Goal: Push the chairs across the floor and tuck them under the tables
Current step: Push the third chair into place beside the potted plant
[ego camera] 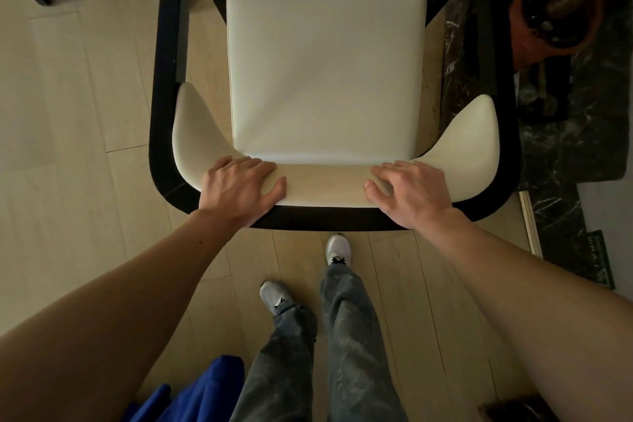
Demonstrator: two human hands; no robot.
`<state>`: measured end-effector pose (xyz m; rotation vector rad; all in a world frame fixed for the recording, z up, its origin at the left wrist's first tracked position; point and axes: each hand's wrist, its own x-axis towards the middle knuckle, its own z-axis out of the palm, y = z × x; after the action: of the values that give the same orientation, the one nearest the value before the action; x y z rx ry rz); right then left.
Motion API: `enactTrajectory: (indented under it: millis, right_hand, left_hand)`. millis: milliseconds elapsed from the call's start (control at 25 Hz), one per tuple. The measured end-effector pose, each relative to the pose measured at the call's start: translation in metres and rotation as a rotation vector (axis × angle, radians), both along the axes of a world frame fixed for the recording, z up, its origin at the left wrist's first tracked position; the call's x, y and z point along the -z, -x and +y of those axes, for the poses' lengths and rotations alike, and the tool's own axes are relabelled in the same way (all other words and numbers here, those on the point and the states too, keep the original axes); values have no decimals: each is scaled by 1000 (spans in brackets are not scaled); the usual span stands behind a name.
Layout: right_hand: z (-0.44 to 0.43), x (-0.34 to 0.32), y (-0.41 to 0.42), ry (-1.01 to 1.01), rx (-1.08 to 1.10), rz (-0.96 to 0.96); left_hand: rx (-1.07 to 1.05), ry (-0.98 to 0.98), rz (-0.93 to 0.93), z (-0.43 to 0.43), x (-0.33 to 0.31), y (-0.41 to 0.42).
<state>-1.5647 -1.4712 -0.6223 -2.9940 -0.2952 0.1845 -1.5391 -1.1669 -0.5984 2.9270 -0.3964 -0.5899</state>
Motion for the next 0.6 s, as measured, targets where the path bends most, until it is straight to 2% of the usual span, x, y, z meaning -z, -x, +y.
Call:
enactTrajectory:
  millis: [320,600]
  right_hand:
    - [-14,1,-1,-50,65,57]
    - [-37,-1,-6,-76,-25,116]
  left_hand:
    - [-58,41,6,-16,1,1]
    - [-150,31,-15,-37,1,23]
